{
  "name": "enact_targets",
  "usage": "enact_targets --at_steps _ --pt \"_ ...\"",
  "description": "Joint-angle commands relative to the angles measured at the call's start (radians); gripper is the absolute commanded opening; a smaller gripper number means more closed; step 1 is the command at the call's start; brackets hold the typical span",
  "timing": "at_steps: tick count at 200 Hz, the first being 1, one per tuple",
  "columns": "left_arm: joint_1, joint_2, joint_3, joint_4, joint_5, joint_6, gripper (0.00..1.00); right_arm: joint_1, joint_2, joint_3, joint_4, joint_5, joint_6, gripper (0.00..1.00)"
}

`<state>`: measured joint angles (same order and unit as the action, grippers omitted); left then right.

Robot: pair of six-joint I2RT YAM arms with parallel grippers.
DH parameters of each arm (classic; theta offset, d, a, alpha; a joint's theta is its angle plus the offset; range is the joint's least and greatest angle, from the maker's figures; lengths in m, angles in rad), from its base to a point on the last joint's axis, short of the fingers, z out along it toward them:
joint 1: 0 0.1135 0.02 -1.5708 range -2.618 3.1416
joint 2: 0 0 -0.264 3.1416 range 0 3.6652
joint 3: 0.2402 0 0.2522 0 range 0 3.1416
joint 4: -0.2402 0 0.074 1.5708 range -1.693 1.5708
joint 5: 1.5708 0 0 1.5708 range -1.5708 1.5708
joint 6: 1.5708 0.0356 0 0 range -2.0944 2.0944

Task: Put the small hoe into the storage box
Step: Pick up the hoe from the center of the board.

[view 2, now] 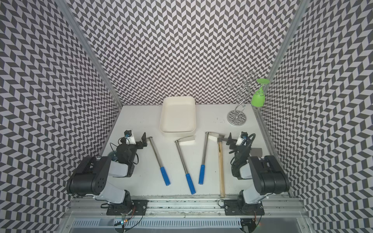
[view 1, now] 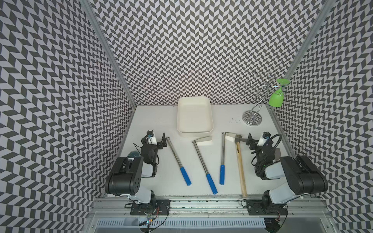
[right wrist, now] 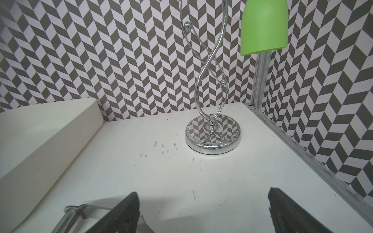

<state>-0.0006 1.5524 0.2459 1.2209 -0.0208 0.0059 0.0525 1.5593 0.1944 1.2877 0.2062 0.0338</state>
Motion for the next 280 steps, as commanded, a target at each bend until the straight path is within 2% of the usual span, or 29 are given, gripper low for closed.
enact_targets --at_steps 1,226,238,252,280 --pt "-0.007 0.010 0.016 0.034 -0.001 -0.003 1.00 0.009 0.012 0.011 0.092 0.009 -0.012 0.99" --pt "-0.007 0.005 0.016 0.027 -0.002 -0.004 1.00 0.007 0.001 0.019 0.058 0.012 -0.005 0.99" --pt "-0.006 -0.016 0.018 0.020 -0.071 -0.033 1.00 0.006 -0.014 0.019 0.060 0.032 -0.001 0.99" --pt "-0.006 -0.094 0.054 -0.115 -0.122 -0.052 1.00 0.012 -0.103 0.108 -0.150 0.073 0.014 0.99" --pt "-0.010 -0.272 0.206 -0.542 -0.209 -0.128 0.92 0.043 -0.327 0.353 -0.842 0.168 0.205 0.96"
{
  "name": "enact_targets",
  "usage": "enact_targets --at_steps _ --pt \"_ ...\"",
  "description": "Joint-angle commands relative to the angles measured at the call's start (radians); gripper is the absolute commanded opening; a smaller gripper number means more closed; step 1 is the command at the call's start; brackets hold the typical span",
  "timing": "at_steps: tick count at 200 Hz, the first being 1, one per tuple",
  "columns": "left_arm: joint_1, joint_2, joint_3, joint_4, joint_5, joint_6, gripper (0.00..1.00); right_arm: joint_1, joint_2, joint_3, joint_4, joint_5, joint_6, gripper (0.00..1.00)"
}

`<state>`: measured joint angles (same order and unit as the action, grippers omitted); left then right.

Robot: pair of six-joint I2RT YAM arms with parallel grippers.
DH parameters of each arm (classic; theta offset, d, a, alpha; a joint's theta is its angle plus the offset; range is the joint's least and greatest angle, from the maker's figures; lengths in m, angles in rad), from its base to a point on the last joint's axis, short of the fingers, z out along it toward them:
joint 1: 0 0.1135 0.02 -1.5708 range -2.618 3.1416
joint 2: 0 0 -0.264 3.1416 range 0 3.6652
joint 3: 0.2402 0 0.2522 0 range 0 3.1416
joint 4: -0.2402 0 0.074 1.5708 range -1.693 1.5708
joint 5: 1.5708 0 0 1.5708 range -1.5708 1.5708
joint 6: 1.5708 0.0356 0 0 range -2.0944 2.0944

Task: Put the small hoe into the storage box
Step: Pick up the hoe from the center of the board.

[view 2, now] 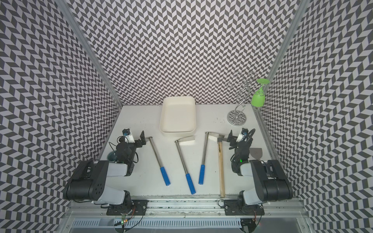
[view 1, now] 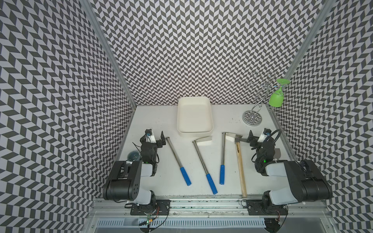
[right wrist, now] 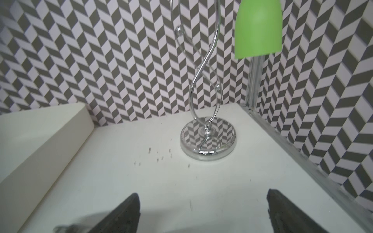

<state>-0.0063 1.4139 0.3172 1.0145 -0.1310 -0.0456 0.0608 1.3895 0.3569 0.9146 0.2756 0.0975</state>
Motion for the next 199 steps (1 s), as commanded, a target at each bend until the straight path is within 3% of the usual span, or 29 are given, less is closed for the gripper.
enact_targets --at_steps 1,22,34,42,76,114,147,199 --pt "-0.004 -0.141 0.143 -0.355 -0.097 -0.078 0.92 0.039 -0.160 0.198 -0.483 0.104 0.142 0.96" --pt "-0.015 -0.221 0.276 -0.660 -0.077 -0.136 0.72 0.150 -0.215 0.259 -0.585 0.215 0.115 0.96" --pt "-0.057 -0.248 0.356 -0.825 -0.147 -0.206 0.63 0.172 -0.252 0.284 -0.618 0.240 0.203 0.92" --pt "-0.093 -0.253 0.431 -0.954 -0.184 -0.248 0.62 0.174 -0.270 0.325 -0.694 0.224 0.295 0.90" --pt "-0.273 -0.161 0.720 -1.400 -0.217 -0.388 0.66 0.213 -0.194 0.544 -0.989 -0.027 0.406 0.89" --pt "-0.335 0.048 0.968 -1.801 -0.088 -0.539 0.67 0.227 -0.015 0.791 -1.311 -0.366 0.370 0.89" --pt "-0.377 0.125 1.021 -1.908 -0.054 -0.579 0.66 0.232 0.039 0.864 -1.477 -0.504 0.305 0.87" --pt "-0.395 0.081 0.785 -1.822 0.048 -0.629 0.68 0.233 -0.011 0.803 -1.498 -0.550 0.260 0.83"
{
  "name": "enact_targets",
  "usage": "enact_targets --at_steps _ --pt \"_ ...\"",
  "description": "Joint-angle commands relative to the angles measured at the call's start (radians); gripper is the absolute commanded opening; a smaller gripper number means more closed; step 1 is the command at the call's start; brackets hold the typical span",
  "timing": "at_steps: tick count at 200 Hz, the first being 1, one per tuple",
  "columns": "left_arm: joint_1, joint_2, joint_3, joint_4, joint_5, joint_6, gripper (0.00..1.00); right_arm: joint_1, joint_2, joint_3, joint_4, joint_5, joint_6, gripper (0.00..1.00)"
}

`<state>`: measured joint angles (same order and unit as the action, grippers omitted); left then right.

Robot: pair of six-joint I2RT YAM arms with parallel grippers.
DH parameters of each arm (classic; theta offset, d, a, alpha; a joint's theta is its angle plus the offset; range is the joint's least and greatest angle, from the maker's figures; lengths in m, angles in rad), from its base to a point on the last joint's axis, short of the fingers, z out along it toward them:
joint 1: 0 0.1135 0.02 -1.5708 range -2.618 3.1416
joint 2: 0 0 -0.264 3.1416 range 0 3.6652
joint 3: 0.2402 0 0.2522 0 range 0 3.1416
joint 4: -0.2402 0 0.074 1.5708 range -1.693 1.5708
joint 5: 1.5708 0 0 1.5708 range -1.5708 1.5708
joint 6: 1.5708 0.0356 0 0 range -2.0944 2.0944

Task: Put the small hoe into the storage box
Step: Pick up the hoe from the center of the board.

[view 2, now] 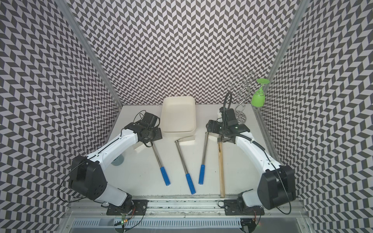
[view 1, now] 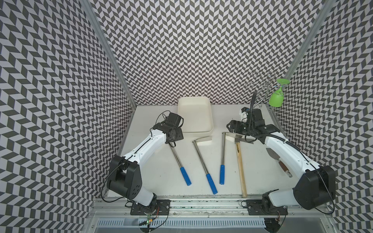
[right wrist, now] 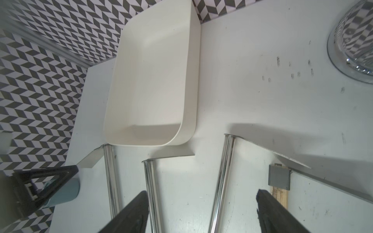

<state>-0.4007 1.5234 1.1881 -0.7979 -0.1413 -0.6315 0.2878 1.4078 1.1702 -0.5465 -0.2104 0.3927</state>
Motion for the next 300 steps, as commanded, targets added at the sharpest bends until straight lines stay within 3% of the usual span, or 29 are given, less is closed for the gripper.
enact_targets --at_steps 1,105,179,244,282,300 --pt "0.000 -0.028 -0.090 -0.006 0.058 -0.043 0.68 0.005 -0.029 -0.010 -0.037 -0.066 -0.036 0.83" --pt "0.026 0.132 -0.207 0.113 0.089 -0.032 0.55 0.005 -0.017 -0.056 -0.026 -0.104 -0.061 0.83" --pt "0.080 0.183 -0.196 0.171 0.121 0.016 0.32 0.006 -0.003 -0.058 -0.023 -0.106 -0.071 0.83" --pt "0.091 0.203 -0.184 0.180 0.130 0.026 0.19 0.006 0.005 -0.055 -0.024 -0.109 -0.071 0.83" --pt "0.091 0.196 -0.173 0.170 0.130 0.029 0.00 0.006 0.012 -0.050 -0.028 -0.109 -0.074 0.83" --pt "0.091 0.177 -0.167 0.153 0.123 0.027 0.00 0.005 0.017 -0.046 -0.030 -0.109 -0.074 0.83"
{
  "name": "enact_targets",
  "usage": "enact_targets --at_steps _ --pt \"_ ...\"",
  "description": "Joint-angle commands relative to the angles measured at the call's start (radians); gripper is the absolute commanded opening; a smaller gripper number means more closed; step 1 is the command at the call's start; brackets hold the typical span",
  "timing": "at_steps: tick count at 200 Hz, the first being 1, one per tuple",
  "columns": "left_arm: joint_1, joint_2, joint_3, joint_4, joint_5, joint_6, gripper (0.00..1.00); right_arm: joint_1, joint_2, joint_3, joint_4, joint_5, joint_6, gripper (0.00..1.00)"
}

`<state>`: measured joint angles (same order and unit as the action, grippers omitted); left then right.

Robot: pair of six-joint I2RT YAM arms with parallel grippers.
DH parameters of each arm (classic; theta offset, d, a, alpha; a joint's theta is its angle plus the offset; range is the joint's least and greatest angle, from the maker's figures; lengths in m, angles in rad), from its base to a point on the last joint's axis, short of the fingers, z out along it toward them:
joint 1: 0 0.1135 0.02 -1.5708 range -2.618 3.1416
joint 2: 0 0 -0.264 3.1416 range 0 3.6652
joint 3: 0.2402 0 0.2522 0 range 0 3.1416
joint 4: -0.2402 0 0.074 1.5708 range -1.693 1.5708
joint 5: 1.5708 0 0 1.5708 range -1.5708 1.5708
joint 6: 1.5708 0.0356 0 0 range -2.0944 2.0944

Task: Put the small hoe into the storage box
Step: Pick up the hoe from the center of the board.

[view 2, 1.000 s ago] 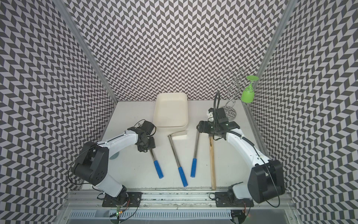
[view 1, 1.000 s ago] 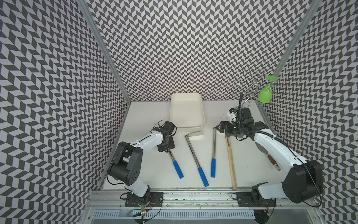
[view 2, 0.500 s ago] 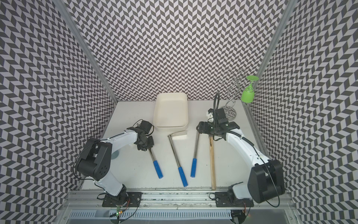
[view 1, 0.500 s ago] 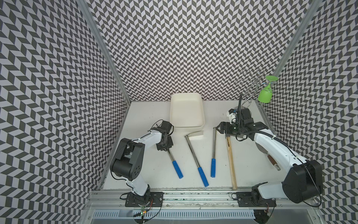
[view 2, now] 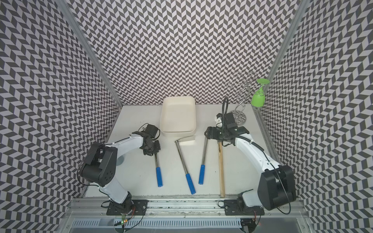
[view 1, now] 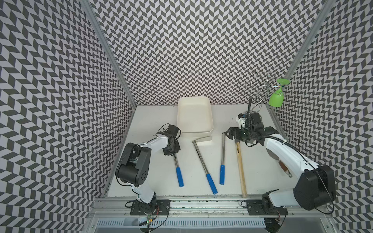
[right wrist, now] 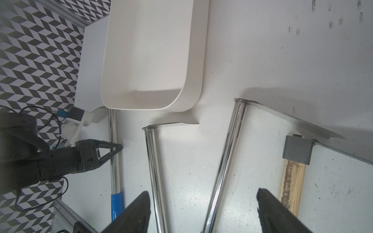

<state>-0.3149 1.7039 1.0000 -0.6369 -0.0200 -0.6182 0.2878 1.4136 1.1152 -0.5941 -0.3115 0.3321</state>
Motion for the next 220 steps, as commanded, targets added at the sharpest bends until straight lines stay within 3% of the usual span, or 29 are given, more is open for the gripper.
enact_targets --at_steps 1,40,84,116,138,179,196,220 --pt "0.005 -0.006 0.022 -0.008 0.002 0.014 0.00 0.005 0.011 0.010 0.018 -0.008 -0.013 0.83" --pt "0.005 -0.084 0.083 -0.126 -0.040 0.021 0.00 0.005 0.020 0.023 0.008 -0.008 -0.016 0.83" --pt "0.005 -0.163 0.331 -0.322 -0.131 0.071 0.00 0.006 0.023 0.030 0.004 -0.005 -0.013 0.83" --pt "-0.007 -0.120 0.521 -0.325 -0.143 0.071 0.00 0.005 0.031 0.040 -0.002 -0.011 -0.002 0.83" --pt "-0.028 0.006 0.723 -0.228 -0.084 0.051 0.00 0.007 0.022 0.031 -0.004 -0.024 0.011 0.83" --pt "-0.079 0.395 1.290 -0.224 -0.069 0.050 0.00 0.018 0.047 0.029 -0.004 -0.051 0.038 0.83" --pt "-0.073 0.502 1.406 -0.176 -0.041 0.012 0.00 0.020 0.056 0.038 -0.005 -0.061 0.048 0.83" --pt "-0.050 0.611 1.455 -0.064 0.028 -0.079 0.00 0.027 0.064 0.046 -0.005 -0.060 0.056 0.83"
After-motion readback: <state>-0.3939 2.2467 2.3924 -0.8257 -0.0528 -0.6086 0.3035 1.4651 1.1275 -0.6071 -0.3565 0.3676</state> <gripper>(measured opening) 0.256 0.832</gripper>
